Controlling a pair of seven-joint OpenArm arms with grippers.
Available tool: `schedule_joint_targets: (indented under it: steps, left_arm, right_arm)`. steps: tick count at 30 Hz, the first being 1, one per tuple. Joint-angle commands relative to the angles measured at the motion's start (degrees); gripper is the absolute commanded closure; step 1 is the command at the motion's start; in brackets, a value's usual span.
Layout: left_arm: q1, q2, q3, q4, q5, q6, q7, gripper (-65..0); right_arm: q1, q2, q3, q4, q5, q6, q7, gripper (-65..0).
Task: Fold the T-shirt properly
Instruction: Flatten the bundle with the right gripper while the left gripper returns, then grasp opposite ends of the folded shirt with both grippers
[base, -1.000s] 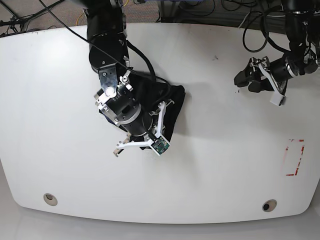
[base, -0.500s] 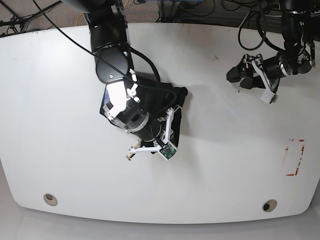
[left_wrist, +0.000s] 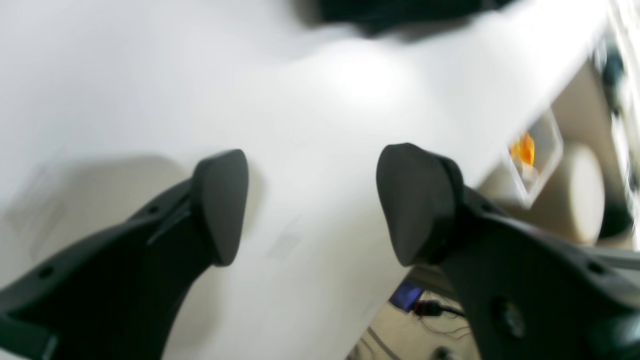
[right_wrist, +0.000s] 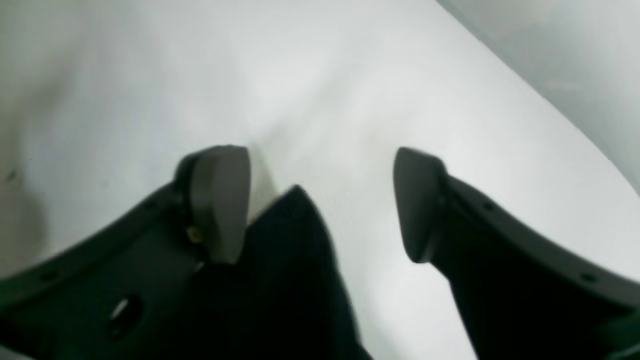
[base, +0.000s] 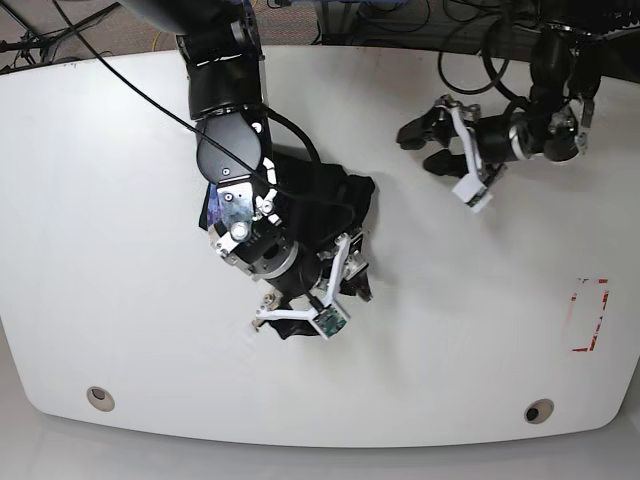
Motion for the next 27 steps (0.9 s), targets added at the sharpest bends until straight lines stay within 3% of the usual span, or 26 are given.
schedule_joint_targets:
  steps: [1,9,14,22,27]
  left_arm:
    - [-1.9,-0.1,2.7,3.2,0.9,-0.2,-0.6,-40.7]
    - [-6.0,6.7,8.8,6.4,10.6,-0.2,-0.6,-40.7]
    - [-7.6,9.6,11.3,6.4,16.8,-0.2,-0.7,-39.4]
    - [-8.6,15.1,9.7,6.3,21.7,-0.2,-2.1,-21.7]
    - [-8.6,18.5,7.1,5.7,21.9,-0.2,-6.2,-18.3]
  right_arm:
    - [0.0,-0.1,2.1,4.1,0.5,0.0,1.3,-42.0]
    - [-6.7,0.5,8.6,13.2,0.5,0.4,-0.4,-35.8]
    - [-10.8,1.6,12.8,17.2,0.5,3.8,-3.3,-29.0]
    - [-16.3,1.7,18.9,17.8,0.5,7.7,-4.3,-12.4]
    - [-18.5,1.6,21.1,17.0,0.5,8.1,-4.3,-9.4]
